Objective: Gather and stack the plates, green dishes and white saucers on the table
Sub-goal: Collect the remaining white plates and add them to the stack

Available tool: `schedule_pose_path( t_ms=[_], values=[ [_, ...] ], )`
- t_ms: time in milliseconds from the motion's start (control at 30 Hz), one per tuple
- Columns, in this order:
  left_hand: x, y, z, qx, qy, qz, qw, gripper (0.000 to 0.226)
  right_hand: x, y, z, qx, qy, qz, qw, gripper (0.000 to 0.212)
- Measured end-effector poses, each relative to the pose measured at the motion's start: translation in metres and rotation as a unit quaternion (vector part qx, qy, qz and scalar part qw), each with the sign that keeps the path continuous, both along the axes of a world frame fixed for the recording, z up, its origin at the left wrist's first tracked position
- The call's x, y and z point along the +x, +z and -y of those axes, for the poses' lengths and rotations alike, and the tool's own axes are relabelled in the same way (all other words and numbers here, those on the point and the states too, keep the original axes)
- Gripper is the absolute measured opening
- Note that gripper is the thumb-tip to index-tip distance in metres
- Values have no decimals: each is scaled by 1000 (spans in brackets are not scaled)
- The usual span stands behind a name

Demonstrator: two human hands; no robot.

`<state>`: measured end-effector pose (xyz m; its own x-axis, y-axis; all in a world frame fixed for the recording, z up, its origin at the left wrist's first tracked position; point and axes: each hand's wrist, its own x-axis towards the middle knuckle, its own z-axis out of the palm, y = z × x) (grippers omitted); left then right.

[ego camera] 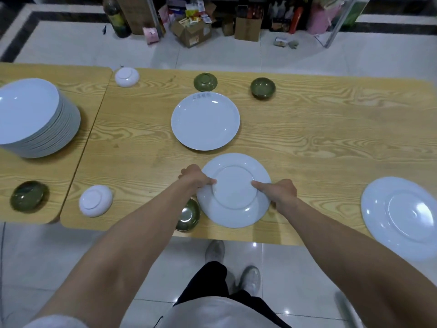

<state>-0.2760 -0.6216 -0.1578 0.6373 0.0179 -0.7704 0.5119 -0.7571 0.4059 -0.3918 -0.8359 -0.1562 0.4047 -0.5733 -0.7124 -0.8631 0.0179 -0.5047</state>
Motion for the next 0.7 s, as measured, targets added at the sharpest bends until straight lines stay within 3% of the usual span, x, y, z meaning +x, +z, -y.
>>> schedule_pose_path(
  t_ms=[100,233,533,700],
  values=[
    [1,0,2,-10,-1,-6,1000,71,-1,-1,-1,15,-23,15,1000,61],
    [0,0,1,-36,16,0,999,58,-4,-3,-3,25,-39,24,999,62],
    [-10,0,-3,-52,2,24,998,53,-6,-1,-7,11,-36,9,999,77],
    [-8,0,-7,-42,-11,27,999,51,-6,4,-7,29,-40,13,999,61]
  ],
)
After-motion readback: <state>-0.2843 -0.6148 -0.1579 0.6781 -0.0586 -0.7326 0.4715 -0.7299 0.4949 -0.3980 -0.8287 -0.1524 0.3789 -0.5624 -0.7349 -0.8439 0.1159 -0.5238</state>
